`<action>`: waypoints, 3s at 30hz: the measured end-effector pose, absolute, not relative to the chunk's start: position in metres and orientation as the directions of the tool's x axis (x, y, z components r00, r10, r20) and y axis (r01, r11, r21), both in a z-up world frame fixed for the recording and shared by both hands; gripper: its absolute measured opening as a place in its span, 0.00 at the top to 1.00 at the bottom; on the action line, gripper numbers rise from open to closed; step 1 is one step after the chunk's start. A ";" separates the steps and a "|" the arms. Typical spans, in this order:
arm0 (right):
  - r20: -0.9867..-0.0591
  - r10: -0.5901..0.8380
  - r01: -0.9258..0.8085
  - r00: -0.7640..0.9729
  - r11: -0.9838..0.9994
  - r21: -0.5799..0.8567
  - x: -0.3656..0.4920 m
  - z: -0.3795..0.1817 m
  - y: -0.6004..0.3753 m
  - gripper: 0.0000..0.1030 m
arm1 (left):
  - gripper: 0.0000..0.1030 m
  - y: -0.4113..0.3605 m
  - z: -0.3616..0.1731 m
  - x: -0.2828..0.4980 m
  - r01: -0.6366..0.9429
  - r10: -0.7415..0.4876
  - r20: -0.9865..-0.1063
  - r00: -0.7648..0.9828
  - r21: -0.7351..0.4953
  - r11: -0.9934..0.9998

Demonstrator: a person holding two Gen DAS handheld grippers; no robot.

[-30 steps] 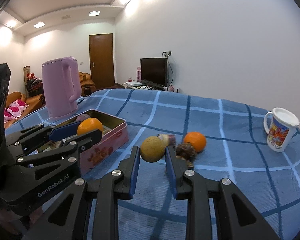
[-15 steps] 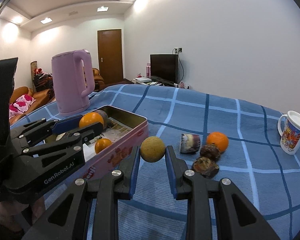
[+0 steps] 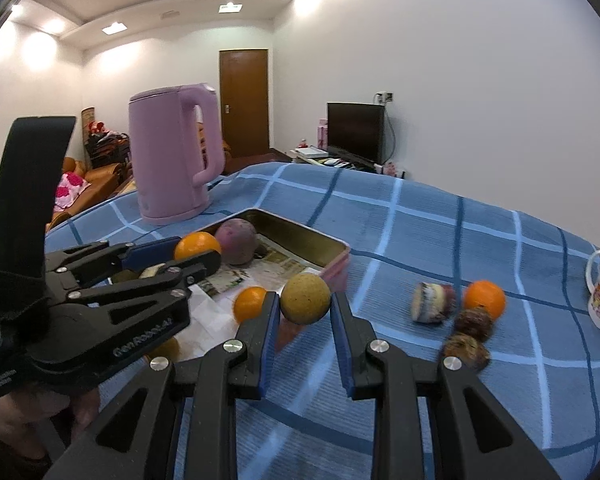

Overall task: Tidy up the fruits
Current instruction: 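Carry the orange and yellow fruit over the tin box with both grippers, then open both grippers to drop the orange and yellow fruit into the tin box, then move both open grippers back toward the remaining taro pieces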

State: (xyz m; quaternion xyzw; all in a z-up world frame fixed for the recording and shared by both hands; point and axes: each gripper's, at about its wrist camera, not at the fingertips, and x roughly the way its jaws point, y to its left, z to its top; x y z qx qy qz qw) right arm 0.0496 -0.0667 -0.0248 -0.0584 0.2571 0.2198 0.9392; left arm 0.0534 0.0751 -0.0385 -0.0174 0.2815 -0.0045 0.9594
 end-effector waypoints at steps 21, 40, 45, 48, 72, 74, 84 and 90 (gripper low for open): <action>-0.592 0.440 -0.529 0.675 0.848 0.026 0.070 -0.041 -0.029 0.73 | 0.63 0.100 -0.045 0.064 -0.043 -0.006 -0.595 0.804 -0.069 0.997; -0.605 0.472 -0.578 0.641 0.816 0.024 0.064 -0.044 -0.019 0.73 | 0.62 0.098 -0.046 0.062 -0.045 0.011 -0.597 0.802 -0.043 0.998; -0.607 0.476 -0.581 0.636 0.813 0.029 0.063 -0.044 -0.019 0.68 | 0.46 0.098 -0.044 0.058 -0.063 0.033 -0.584 0.811 -0.032 0.997; -0.608 0.470 -0.586 0.640 0.810 0.010 0.061 -0.044 -0.016 0.60 | 0.36 0.099 -0.044 0.057 -0.072 0.041 -0.581 0.813 -0.031 0.997; -0.658 0.162 -0.205 0.735 0.979 0.012 0.088 -0.009 -0.172 0.46 | 0.05 0.045 0.009 0.047 0.035 -0.035 -0.566 0.823 -0.012 0.999; -0.661 0.169 -0.178 0.731 0.983 0.055 0.092 -0.010 -0.189 0.46 | 0.05 0.035 0.013 0.048 0.054 -0.050 -0.570 0.820 -0.010 0.999; -0.732 0.220 -0.194 0.645 0.973 0.122 0.115 -0.053 -0.180 0.46 | 0.05 -0.005 0.012 0.073 0.096 -0.045 -0.607 0.793 0.052 0.994; -0.768 0.219 -0.180 0.602 0.974 0.137 0.126 -0.074 -0.183 0.53 | 0.05 -0.018 -0.002 0.090 0.112 -0.050 -0.643 0.764 0.056 0.992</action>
